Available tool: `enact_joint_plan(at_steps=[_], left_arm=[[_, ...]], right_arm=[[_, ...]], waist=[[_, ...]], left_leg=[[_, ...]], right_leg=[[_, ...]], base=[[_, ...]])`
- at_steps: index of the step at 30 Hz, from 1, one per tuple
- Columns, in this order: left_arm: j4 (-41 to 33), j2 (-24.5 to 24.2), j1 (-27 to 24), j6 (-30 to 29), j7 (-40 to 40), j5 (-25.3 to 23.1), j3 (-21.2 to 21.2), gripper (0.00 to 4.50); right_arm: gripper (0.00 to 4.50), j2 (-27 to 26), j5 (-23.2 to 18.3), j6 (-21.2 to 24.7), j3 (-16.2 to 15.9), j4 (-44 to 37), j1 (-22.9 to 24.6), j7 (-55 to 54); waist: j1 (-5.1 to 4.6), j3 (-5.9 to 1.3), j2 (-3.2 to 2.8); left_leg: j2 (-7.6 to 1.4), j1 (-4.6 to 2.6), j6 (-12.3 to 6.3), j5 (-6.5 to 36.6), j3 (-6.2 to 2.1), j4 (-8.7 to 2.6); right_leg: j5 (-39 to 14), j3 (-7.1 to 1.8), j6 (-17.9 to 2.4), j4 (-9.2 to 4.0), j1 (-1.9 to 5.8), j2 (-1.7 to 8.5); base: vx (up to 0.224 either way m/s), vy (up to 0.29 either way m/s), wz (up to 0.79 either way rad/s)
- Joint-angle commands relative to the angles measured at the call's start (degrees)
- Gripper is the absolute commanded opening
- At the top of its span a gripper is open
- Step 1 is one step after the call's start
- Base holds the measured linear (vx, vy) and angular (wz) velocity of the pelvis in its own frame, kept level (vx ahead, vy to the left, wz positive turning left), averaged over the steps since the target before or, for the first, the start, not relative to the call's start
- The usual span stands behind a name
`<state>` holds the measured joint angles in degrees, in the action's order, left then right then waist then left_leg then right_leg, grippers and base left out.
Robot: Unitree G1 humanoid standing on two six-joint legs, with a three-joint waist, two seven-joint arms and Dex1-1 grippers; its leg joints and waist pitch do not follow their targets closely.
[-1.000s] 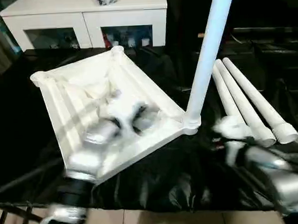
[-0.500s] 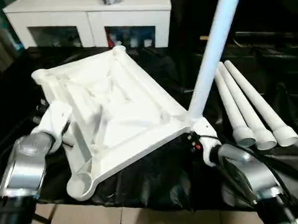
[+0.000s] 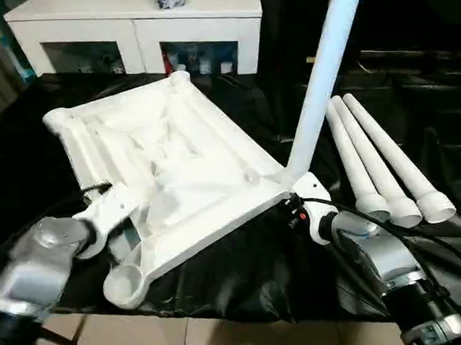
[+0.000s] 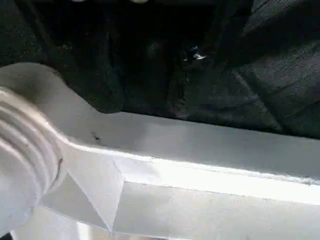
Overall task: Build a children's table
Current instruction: Rotate table base
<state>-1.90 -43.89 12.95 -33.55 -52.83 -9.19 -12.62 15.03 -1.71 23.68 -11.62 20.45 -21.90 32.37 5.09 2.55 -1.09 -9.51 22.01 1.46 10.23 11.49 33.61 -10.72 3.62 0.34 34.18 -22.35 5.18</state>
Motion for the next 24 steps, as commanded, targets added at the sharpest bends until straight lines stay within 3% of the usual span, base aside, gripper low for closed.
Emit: enact_joint_plan(at_steps=[1, 4, 6, 7, 11, 16, 19, 24], left_arm=[[-3.51, -1.41, -1.29, 1.21, -6.23, 2.09, -3.11, 0.00], [-7.23, -2.88, -2.05, 0.77, -11.31, 4.56, -5.09, 0.00], [-9.73, -2.57, -1.95, -0.07, -13.44, 6.34, -6.48, 0.00], [-11.65, -0.66, -0.99, -1.29, -13.86, 7.63, -8.25, 0.00], [-11.68, 5.61, 1.69, -2.10, -12.81, 7.66, -12.18, 0.00], [-5.75, 13.15, 4.87, 1.01, -6.74, 4.56, -13.58, 0.00], [1.04, 18.50, 8.29, 3.60, 0.36, 2.75, -12.75, 0.00], [7.90, 20.20, 11.82, 7.43, 6.60, 0.58, -11.75, 0.00]], right_arm=[[1.41, -0.54, 0.94, -0.86, -0.01, 2.46, -1.32, -1.30], [1.06, -1.04, 1.33, -1.99, 0.06, 4.73, -2.65, -1.86], [1.03, -1.30, 1.50, -2.53, 0.06, 5.90, -3.45, -2.15], [0.98, -1.65, 1.67, -3.15, 0.11, 7.06, -4.34, -2.60], [0.53, -2.35, 2.03, -4.56, 0.05, 9.04, -5.54, -3.12], [0.07, -2.42, 2.44, -5.44, -0.45, 9.86, -5.80, -3.29], [0.03, -2.41, 2.90, -6.14, -0.59, 10.65, -6.11, -3.44], [0.03, -1.96, 3.49, -6.68, -0.08, 10.73, -5.93, -4.07]], waist=[[0.09, -2.95, -0.92], [-0.06, -2.76, -0.79], [-0.07, -2.88, -1.06], [-0.14, -2.93, -1.30], [-0.16, -3.12, -1.07], [-0.38, -3.24, -0.53], [-0.47, -3.13, -0.64], [-0.45, -3.21, -0.59]], left_leg=[[-3.79, -1.96, 3.26, 18.87, -2.30, -5.15], [-3.66, -2.01, 3.93, 20.52, -2.21, -5.27], [-3.72, -2.06, 4.53, 20.69, -2.34, -5.27], [-3.75, -2.02, 4.74, 20.43, -2.31, -5.30], [-3.55, -1.92, 4.50, 18.51, -2.08, -4.92], [-3.43, -1.29, 2.67, 15.42, -1.99, -4.50], [-3.34, -1.54, 2.28, 16.20, -1.90, -4.38], [-3.44, -1.50, 2.37, 17.62, -2.22, -4.51]], right_leg=[[-12.70, -2.80, -12.12, -3.59, 0.89, 3.67], [-13.81, -2.83, -12.09, -3.63, 0.87, 3.53], [-13.58, -2.86, -12.14, -3.52, 1.01, 3.68], [-13.04, -2.88, -12.27, -3.36, 1.15, 3.70], [-10.98, -2.90, -12.80, -3.31, 1.44, 3.65], [-10.02, -2.91, -12.61, -3.38, 2.02, 3.67], [-12.22, -2.80, -12.02, -3.77, 1.66, 3.36], [-14.93, -2.67, -10.71, -4.08, 1.71, 3.49]], base=[[0.000, 0.000, 0.00], [0.000, 0.000, 0.00], [0.000, 0.000, 0.00], [0.000, 0.000, 0.00], [0.000, 0.000, 0.00], [0.000, 0.000, 0.00], [0.000, 0.000, 0.00], [0.000, 0.000, 0.00]])
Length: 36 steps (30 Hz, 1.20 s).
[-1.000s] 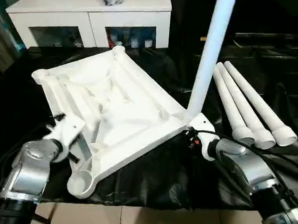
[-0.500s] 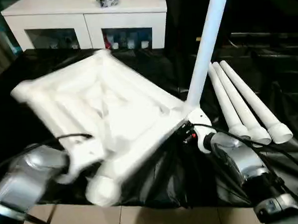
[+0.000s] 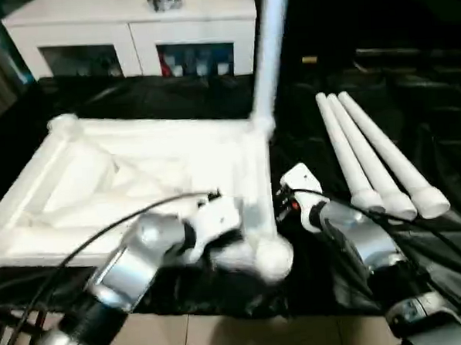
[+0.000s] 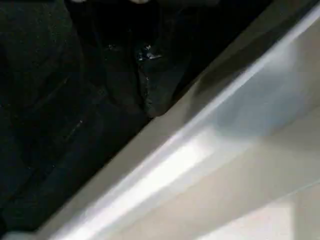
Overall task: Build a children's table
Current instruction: Rotate table base, then pick table leg
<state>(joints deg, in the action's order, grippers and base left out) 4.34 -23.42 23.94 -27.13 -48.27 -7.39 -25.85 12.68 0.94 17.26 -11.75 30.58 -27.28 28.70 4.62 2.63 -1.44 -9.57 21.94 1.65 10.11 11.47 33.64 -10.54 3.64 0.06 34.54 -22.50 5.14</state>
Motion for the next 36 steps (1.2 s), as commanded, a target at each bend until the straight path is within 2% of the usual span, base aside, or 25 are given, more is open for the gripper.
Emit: enact_joint_plan(at_steps=[1, 2, 5, 6, 7, 8, 9, 10, 11, 12, 13, 16, 17, 18, 19, 21, 22, 24, 26, 27, 28, 29, 30, 32, 36], left_arm=[[2.70, -0.23, 1.28, 1.77, 2.75, -1.54, 1.72, 0.00], [3.58, -0.26, 1.58, 2.36, 2.95, -1.67, 2.02, 0.00], [3.48, -0.77, 1.46, 2.84, 1.99, -0.65, 3.34, 0.00], [1.90, -1.08, 0.55, 2.48, 1.16, 1.03, 4.68, 0.00], [1.73, -1.11, 0.45, 2.44, 1.07, 1.21, 4.81, 0.00], [-0.90, -2.19, -1.10, 2.87, -1.26, 3.56, 5.55, 0.00], [-0.90, -2.19, -1.10, 2.87, -1.26, 3.56, 5.55, 0.00], [-4.17, -3.37, -3.20, 3.01, -3.36, 6.15, 6.61, 0.00], [-4.40, -3.46, -3.37, 3.06, -3.42, 6.31, 6.72, 0.00], [-6.24, -3.96, -4.81, 3.16, -3.07, 7.38, 8.08, 0.00], [-6.89, -3.67, -5.24, 2.88, -2.21, 7.85, 9.18, 0.21], [-8.83, -1.72, -5.60, 0.33, 0.20, 9.92, 12.81, 0.41], [-9.43, -0.92, -5.52, -0.33, 1.21, 10.41, 13.88, 0.44], [-9.97, 0.25, -5.36, -1.01, 2.88, 10.84, 15.19, 0.61], [-10.58, 2.47, -5.00, -1.38, 5.69, 11.88, 17.07, 0.75], [-10.68, 3.17, -4.87, -1.10, 6.54, 12.37, 17.49, 0.82], [-10.52, 4.19, -4.84, 0.22, 7.62, 12.72, 17.73, 0.92], [-10.97, 4.85, -5.13, -1.25, 7.65, 13.67, 17.60, 1.05], [-10.94, 5.06, -5.20, -1.92, 8.10, 13.33, 17.26, 1.23], [-10.83, 5.28, -5.18, -2.56, 8.57, 12.90, 17.03, 1.23], [-10.64, 5.74, -5.07, -3.05, 9.18, 12.25, 16.67, 1.37], [-10.65, 6.05, -5.02, -2.97, 9.44, 12.20, 16.75, 1.49], [-10.64, 6.58, -4.90, -2.54, 9.84, 12.12, 16.86, 1.49], [-10.85, 6.94, -4.74, -1.60, 10.02, 12.24, 16.58, 1.65], [-12.35, 6.15, -4.70, -1.48, 8.87, 12.92, 15.00, 1.97]], right_arm=[[0.03, 0.54, 0.86, -0.35, 0.21, 0.46, -0.43, -0.57], [0.03, 0.75, 0.80, -0.42, 0.49, 0.03, -0.21, -0.82], [0.03, 1.32, -0.48, 0.74, 2.41, -2.84, 0.93, -1.37], [0.03, 1.84, -1.80, 1.54, 4.22, -5.40, 1.82, -1.24], [0.03, 1.89, -1.93, 1.62, 4.41, -5.67, 1.91, -1.22], [0.03, 2.25, -2.92, 2.46, 6.31, -7.80, 2.32, -2.11], [0.03, 2.25, -2.92, 2.46, 6.31, -7.80, 2.32, -2.11], [0.03, 2.15, -5.37, 4.84, 9.55, -9.40, 1.84, -3.21], [0.19, 2.18, -5.57, 5.08, 9.81, -9.50, 1.75, -3.29], [0.30, 2.55, -7.04, 7.33, 12.04, -10.24, 0.76, -4.21], [0.38, 3.02, -7.10, 8.54, 12.85, -10.21, -0.01, -4.97], [0.63, 4.49, -5.75, 11.29, 14.66, -8.76, -2.78, -8.53], [0.74, 4.92, -5.26, 12.18, 15.42, -7.87, -3.97, -9.98], [0.80, 5.34, -4.66, 13.84, 16.44, -6.89, -5.39, -11.88], [0.86, 6.26, -4.07, 17.47, 17.68, -5.13, -7.94, -14.20], [1.01, 6.63, -3.97, 18.53, 17.83, -4.67, -8.70, -14.57], [1.23, 7.07, -3.80, 18.94, 17.96, -3.96, -9.58, -15.01], [1.27, 7.37, -3.84, 19.63, 18.53, -2.99, -10.69, -16.28], [1.57, 7.89, -3.60, 19.68, 18.11, -2.46, -11.19, -15.81], [1.57, 8.33, -3.39, 19.99, 17.64, -2.09, -11.66, -15.36], [1.72, 8.35, -3.89, 20.09, 18.44, -1.01, -12.88, -16.11], [1.78, 8.43, -3.80, 20.51, 18.48, -0.59, -13.22, -16.37], [1.78, 8.36, -3.80, 20.69, 19.09, 0.15, -13.66, -17.40], [2.10, 8.49, -3.63, 21.58, 19.29, 1.06, -14.23, -18.17], [2.42, 7.87, -4.13, 21.17, 19.94, 2.65, -15.38, -18.79]], waist=[[0.08, -3.39, -0.21], [0.10, -3.46, -0.40], [0.18, -3.67, -0.42], [0.40, -3.76, -0.42], [0.46, -3.81, -0.39], [0.47, -3.82, -0.44], [0.50, -3.88, -0.61], [0.46, -3.81, -0.69], [0.42, -3.76, -0.66], [0.41, -3.71, -0.75], [0.34, -3.64, -0.59], [0.33, -3.40, -0.43], [0.16, -3.33, -0.32], [0.25, -3.25, -0.32], [0.20, -3.14, -0.18], [0.35, -3.19, -0.05], [0.25, -3.22, 0.26], [0.32, -3.37, 0.28], [0.21, -3.55, 0.36], [0.26, -3.64, 0.08], [0.16, -3.70, -0.46], [0.02, -3.67, -0.16], [0.04, -3.68, -0.18], [0.14, -3.71, -0.21], [0.26, -3.69, -0.18]], left_leg=[[-3.37, -1.40, 2.03, 17.03, -2.18, -4.46], [-3.43, -1.40, 2.04, 16.67, -2.22, -4.43], [-3.46, -1.22, 1.49, 14.29, -2.16, -4.29], [-3.52, -1.24, 1.09, 13.16, -2.07, -4.17], [-3.52, -1.10, 0.58, 11.93, -2.08, -4.15], [-3.52, -1.16, 0.42, 11.73, -2.04, -4.10], [-3.55, -1.03, 0.25, 11.39, -2.03, -4.06], [-3.47, -1.21, 0.02, 11.49, -1.95, -4.03], [-3.55, -1.10, -0.11, 11.82, -1.98, -4.12], [-3.53, -1.26, -0.09, 12.29, -1.89, -4.11], [-3.54, -1.24, 0.07, 12.80, -1.88, -4.17], [-3.39, -1.58, 1.09, 14.34, -1.69, -4.20], [-3.32, -1.45, 1.62, 14.61, -1.71, -4.21], [-3.37, -1.58, 2.01, 14.78, -1.72, -4.24], [-3.26, -1.56, 2.17, 15.42, -1.70, -4.14], [-3.16, -1.57, 2.18, 15.48, -1.72, -4.05], [-3.09, -1.34, 1.89, 14.94, -1.73, -3.98], [-3.05, -1.24, 1.45, 13.70, -1.69, -3.86], [-2.95, -0.92, 0.91, 11.57, -1.68, -3.68], [-3.00, -1.04, 0.88, 11.20, -1.67, -3.60], [-2.96, -1.09, 0.81, 10.88, -1.67, -3.51], [-2.96, -1.05, 0.61, 10.91, -1.62, -3.48], [-2.93, -1.04, 0.51, 10.78, -1.61, -3.44], [-2.94, -1.08, 0.21, 10.59, -1.54, -3.36], [-2.97, -1.04, 0.08, 10.72, -1.52, -3.34]], right_leg=[[-14.21, -2.70, -10.56, -4.35, 1.90, 3.57], [-13.47, -2.70, -10.74, -4.19, 1.93, 3.61], [-9.56, -2.63, -11.62, -3.72, 2.12, 3.49], [-7.59, -2.64, -12.00, -3.55, 2.17, 3.55], [-5.56, -2.58, -12.40, -3.27, 2.27, 3.41], [-5.14, -2.53, -12.64, -3.22, 2.14, 3.36], [-4.24, -2.56, -13.07, -3.14, 2.30, 3.53], [-4.19, -2.52, -13.41, -3.15, 2.13, 3.35], [-4.68, -2.54, -13.69, -3.11, 2.27, 3.48], [-5.27, -2.54, -13.67, -3.25, 2.08, 3.33], [-6.26, -2.53, -13.63, -3.30, 2.11, 3.28], [-10.58, -2.57, -12.95, -3.74, 1.81, 3.23], [-12.23, -2.62, -12.76, -3.74, 1.88, 3.32], [-13.10, -2.61, -12.65, -3.85, 1.78, 3.30], [-14.77, -2.64, -12.12, -4.05, 1.71, 3.27], [-16.17, -2.62, -11.21, -4.20, 1.71, 3.33], [-16.12, -2.62, -10.53, -4.21, 1.78, 3.29], [-15.41, -2.67, -9.82, -4.14, 1.77, 3.33], [-13.07, -2.56, -10.25, -3.89, 1.93, 3.21], [-12.33, -2.54, -10.38, -3.78, 1.89, 3.17], [-10.84, -2.52, -10.79, -3.71, 1.82, 3.04], [-9.85, -2.45, -11.33, -3.66, 1.91, 2.93], [-9.57, -2.46, -11.50, -3.61, 1.95, 2.93], [-9.39, -2.44, -12.02, -3.64, 1.95, 2.98], [-9.57, -2.48, -11.84, -3.64, 1.99, 3.06]], base=[[0.000, 0.000, 0.00], [0.000, 0.000, 0.00], [0.000, 0.000, 0.00], [0.000, 0.000, 0.00], [0.000, 0.000, 0.00], [0.000, 0.000, 0.00], [0.000, 0.000, 0.00], [0.000, 0.000, 0.00], [0.000, 0.000, 0.00], [0.000, 0.000, 0.00], [0.000, 0.000, 0.00], [0.000, 0.000, 0.00], [0.000, 0.000, 0.00], [0.000, 0.000, 0.00], [0.000, 0.000, 0.00], [0.000, 0.000, 0.00], [0.000, 0.000, 0.00], [0.000, 0.000, 0.00], [0.000, 0.000, 0.00], [0.000, 0.000, 0.00], [0.000, 0.000, 0.00], [0.000, 0.000, 0.00], [0.000, 0.000, 0.00], [0.000, 0.000, 0.00], [0.000, 0.000, 0.00]])
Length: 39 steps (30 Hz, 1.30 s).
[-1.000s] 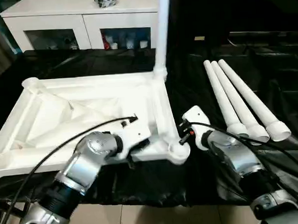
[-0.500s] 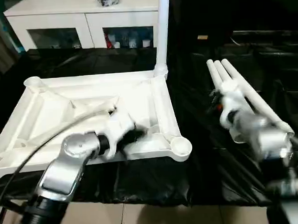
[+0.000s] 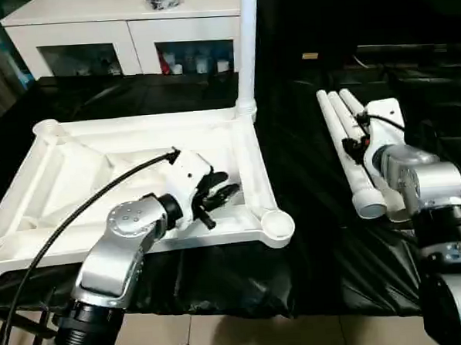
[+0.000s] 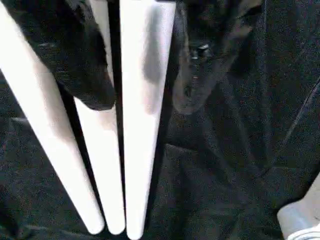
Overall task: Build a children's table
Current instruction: Pick table leg
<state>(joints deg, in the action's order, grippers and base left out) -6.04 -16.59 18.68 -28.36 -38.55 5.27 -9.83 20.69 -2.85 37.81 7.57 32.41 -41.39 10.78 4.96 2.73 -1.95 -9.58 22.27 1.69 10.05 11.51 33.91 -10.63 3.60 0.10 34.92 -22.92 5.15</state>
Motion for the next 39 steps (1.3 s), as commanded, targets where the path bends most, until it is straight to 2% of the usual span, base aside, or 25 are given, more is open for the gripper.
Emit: enact_joint_plan(at_steps=[1, 2, 5, 7, 9, 15, 21, 22, 24, 25, 27, 28, 33, 34, 37, 39], left_arm=[[-3.39, -1.83, 0.30, -1.43, -3.34, 1.23, -2.11, 2.03], [-5.10, -2.87, -0.06, -2.55, -6.04, 2.57, -3.10, 2.03], [-7.43, -3.99, -0.22, -3.85, -9.15, 4.37, -4.25, 2.27], [-8.12, -4.72, 0.02, -4.67, -9.94, 4.38, -5.05, 2.43], [-8.33, -5.14, 0.28, -4.87, -10.06, 4.32, -5.47, 2.58], [-8.91, -6.76, 0.20, -5.07, -9.39, 3.23, -6.00, 2.97], [-10.16, -7.62, -0.55, -6.32, -9.36, 3.64, -5.91, 3.10], [-10.20, -7.63, -0.57, -6.38, -9.34, 3.68, -5.96, 3.10], [-10.32, -7.80, -0.53, -6.47, -9.06, 3.96, -6.15, 3.10], [-10.32, -7.80, -0.53, -6.47, -9.06, 3.96, -6.15, 3.10], [-10.44, -7.78, -0.52, -6.53, -8.96, 4.10, -6.12, 3.10], [-10.57, -7.83, -0.54, -6.63, -8.92, 4.20, -6.12, 3.10], [-10.97, -7.89, -0.41, -6.96, -8.96, 4.54, -6.15, 3.10], [-10.97, -7.91, -0.33, -7.01, -8.97, 4.59, -6.11, 3.16], [-11.08, -8.05, -0.11, -7.27, -9.00, 4.90, -5.90, 3.16], [-11.23, -8.17, -0.06, -7.42, -9.00, 5.05, -5.80, 3.16]], right_arm=[[2.53, -0.03, 0.15, 1.89, -0.01, 1.66, -1.86, -0.85], [2.53, 0.06, 0.51, 3.32, -0.56, 2.86, -2.71, -0.60], [2.83, 0.05, 0.86, 2.97, -0.97, 5.35, -4.07, -0.84], [2.97, -0.07, 0.83, 2.59, -0.80, 7.49, -5.07, -1.36], [3.19, -0.14, 0.78, 2.93, -0.56, 9.23, -5.99, -1.57], [3.55, 0.29, 1.67, 4.24, -1.70, 15.62, -9.13, -0.84], [3.55, 0.35, 1.15, 5.52, -2.17, 20.90, -11.45, 1.75], [3.55, 0.31, 0.95, 5.61, -1.95, 21.53, -11.72, 1.92], [3.55, 0.26, 0.51, 6.33, -1.68, 23.76, -12.82, 3.23], [3.55, 0.26, 0.51, 6.33, -1.68, 23.76, -12.82, 3.23], [3.55, 0.14, 0.07, 6.62, -1.23, 24.91, -13.32, 3.89], [3.55, 0.11, -0.07, 6.72, -1.14, 25.50, -13.58, 4.06], [3.55, -0.14, -0.66, 6.51, -0.28, 28.35, -14.67, 4.08], [3.28, -0.21, -0.54, 5.96, -0.22, 28.99, -14.74, 3.80], [3.16, -0.37, -0.50, 4.94, -0.13, 30.53, -15.03, 3.65], [2.90, -0.42, -0.68, 4.45, 0.16, 31.33, -15.21, 3.45]], waist=[[-0.03, -3.81, -0.24], [-0.06, -3.88, -0.27], [-0.10, -3.71, -0.19], [-0.10, -3.63, -0.01], [-0.13, -3.60, -0.15], [-0.15, -3.69, 0.34], [0.04, -3.71, 0.36], [0.06, -3.67, 0.58], [0.09, -3.69, 0.44], [0.04, -3.68, 0.64], [0.12, -3.65, 0.49], [0.11, -3.61, 0.76], [0.20, -3.59, 0.62], [0.22, -3.60, 0.80], [0.27, -3.62, 0.84], [0.30, -3.64, 0.92]], left_leg=[[-3.00, -1.43, 0.32, 10.85, -1.69, -3.65], [-2.99, -1.56, 0.66, 11.22, -1.74, -3.66], [-2.97, -1.52, 1.13, 12.20, -1.61, -3.65], [-2.95, -1.43, 0.99, 11.91, -1.54, -3.62], [-2.90, -1.43, 0.96, 11.71, -1.52, -3.57], [-2.93, -1.36, 0.84, 10.48, -1.48, -3.47], [-2.95, -1.33, 0.24, 9.52, -1.36, -3.29], [-2.95, -1.23, 0.18, 9.37, -1.34, -3.31], [-2.97, -1.24, 0.16, 9.42, -1.35, -3.26], [-2.96, -1.26, 0.16, 9.59, -1.32, -3.25], [-3.02, -1.25, 0.26, 9.84, -1.36, -3.24], [-3.02, -1.19, 0.23, 9.83, -1.32, -3.25], [-3.07, -1.23, 0.43, 10.22, -1.34, -3.21], [-3.05, -1.21, 0.49, 10.26, -1.33, -3.21], [-3.09, -1.17, 0.62, 10.30, -1.37, -3.20], [-3.10, -1.15, 0.57, 10.02, -1.35, -3.20]], right_leg=[[-9.75, -2.36, -11.92, -3.89, 2.34, 3.03], [-9.88, -2.28, -12.24, -3.79, 2.34, 3.01], [-10.46, -2.33, -12.97, -3.82, 2.31, 3.10], [-10.34, -2.39, -12.81, -3.83, 2.38, 3.06], [-10.67, -2.37, -12.84, -3.80, 2.33, 3.06], [-10.12, -2.33, -12.86, -3.57, 2.43, 3.06], [-9.50, -2.31, -13.45, -3.38, 2.44, 3.09], [-9.67, -2.32, -13.32, -3.41, 2.50, 3.08], [-9.91, -2.30, -13.43, -3.38, 2.46, 3.12], [-10.16, -2.29, -13.53, -3.40, 2.47, 3.10], [-10.68, -2.28, -13.49, -3.38, 2.42, 3.15], [-10.79, -2.29, -13.36, -3.41, 2.43, 3.10], [-11.79, -2.29, -13.34, -3.41, 2.29, 3.20], [-11.87, -2.29, -13.17, -3.42, 2.33, 3.19], [-12.08, -2.29, -13.21, -3.36, 2.35, 3.32], [-11.76, -2.25, -13.20, -3.28, 2.32, 3.29]], base=[[0.000, 0.000, 0.00], [0.000, 0.000, 0.00], [0.000, 0.000, 0.00], [0.000, 0.000, 0.00], [0.000, 0.000, 0.00], [0.000, 0.000, 0.00], [0.000, 0.000, 0.00], [0.000, 0.000, 0.00], [0.000, 0.000, 0.00], [0.000, 0.000, 0.00], [0.000, 0.000, 0.00], [0.000, 0.000, 0.00], [0.000, 0.000, 0.00], [0.000, 0.000, 0.00], [0.000, 0.000, 0.00], [0.000, 0.000, 0.00]])
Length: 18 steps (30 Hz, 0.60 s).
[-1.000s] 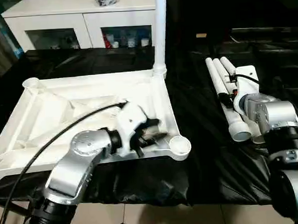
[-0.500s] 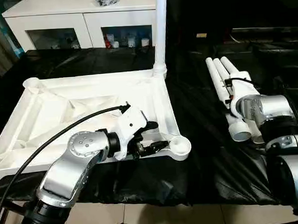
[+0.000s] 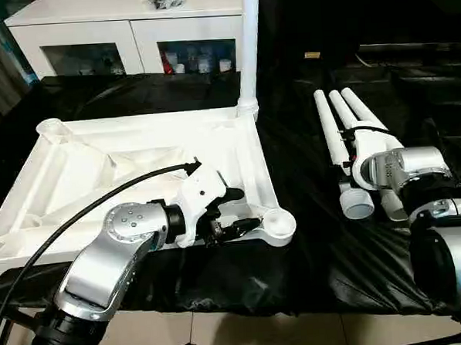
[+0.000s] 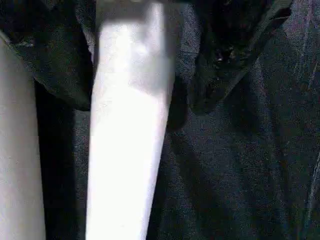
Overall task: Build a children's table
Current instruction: Pick table leg
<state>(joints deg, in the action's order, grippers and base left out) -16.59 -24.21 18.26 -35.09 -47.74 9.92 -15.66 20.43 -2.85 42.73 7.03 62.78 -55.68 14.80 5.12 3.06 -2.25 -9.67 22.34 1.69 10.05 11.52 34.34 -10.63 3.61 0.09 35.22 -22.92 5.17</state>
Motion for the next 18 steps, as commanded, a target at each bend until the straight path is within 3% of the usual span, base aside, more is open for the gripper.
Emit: enact_joint_plan(at_steps=[1, 6, 11, 16, 18], left_arm=[[-0.81, -0.68, 0.42, -0.82, 0.20, 0.50, 0.13, 3.16], [-0.74, -0.52, 0.48, -0.38, 0.73, 0.45, 0.72, 3.16], [2.87, 2.48, 1.94, 2.43, 4.67, -0.39, 2.64, 3.16], [6.55, 6.36, 3.97, 3.17, 9.43, 0.17, 4.85, 3.16], [10.98, 10.11, 7.32, 4.34, 14.17, 0.18, 7.20, 3.16]], right_arm=[[2.77, -0.20, -1.00, -1.01, 1.17, 1.83, -1.12, -0.88], [2.37, 0.10, -2.18, -2.53, 3.24, 3.06, -1.41, -2.77], [2.02, 0.58, -5.22, -4.42, 7.07, 1.71, -1.01, -2.91], [1.85, 0.59, -7.84, -6.54, 9.57, -0.04, -0.19, -1.21], [1.85, -0.36, -12.77, -10.74, 13.50, -6.37, 2.33, 4.24]], waist=[[0.14, -3.96, 1.17], [0.14, -3.99, 1.02], [0.05, -4.09, 0.14], [0.09, -4.25, 0.45], [0.40, -4.42, 0.65]], left_leg=[[-2.96, -1.21, 0.55, 10.01, -1.36, -3.61], [-2.96, -1.27, 0.55, 10.15, -1.33, -3.55], [-2.86, -1.31, 0.94, 11.07, -1.41, -3.46], [-2.86, -1.16, 0.31, 10.57, -1.38, -3.33], [-2.84, -1.15, -0.60, 9.95, -1.30, -3.14]], right_leg=[[-11.69, -2.26, -13.36, -3.55, 2.31, 3.25], [-11.46, -2.27, -13.28, -3.57, 2.27, 3.28], [-9.53, -2.19, -13.56, -3.50, 2.34, 3.04], [-7.90, -2.11, -14.16, -3.48, 2.62, 3.13], [-7.07, -2.20, -13.66, -3.44, 2.73, 3.28]], base=[[0.000, 0.000, 0.00], [0.000, 0.000, 0.00], [0.000, 0.000, 0.00], [0.000, 0.000, 0.00], [0.000, 0.000, 0.00]])
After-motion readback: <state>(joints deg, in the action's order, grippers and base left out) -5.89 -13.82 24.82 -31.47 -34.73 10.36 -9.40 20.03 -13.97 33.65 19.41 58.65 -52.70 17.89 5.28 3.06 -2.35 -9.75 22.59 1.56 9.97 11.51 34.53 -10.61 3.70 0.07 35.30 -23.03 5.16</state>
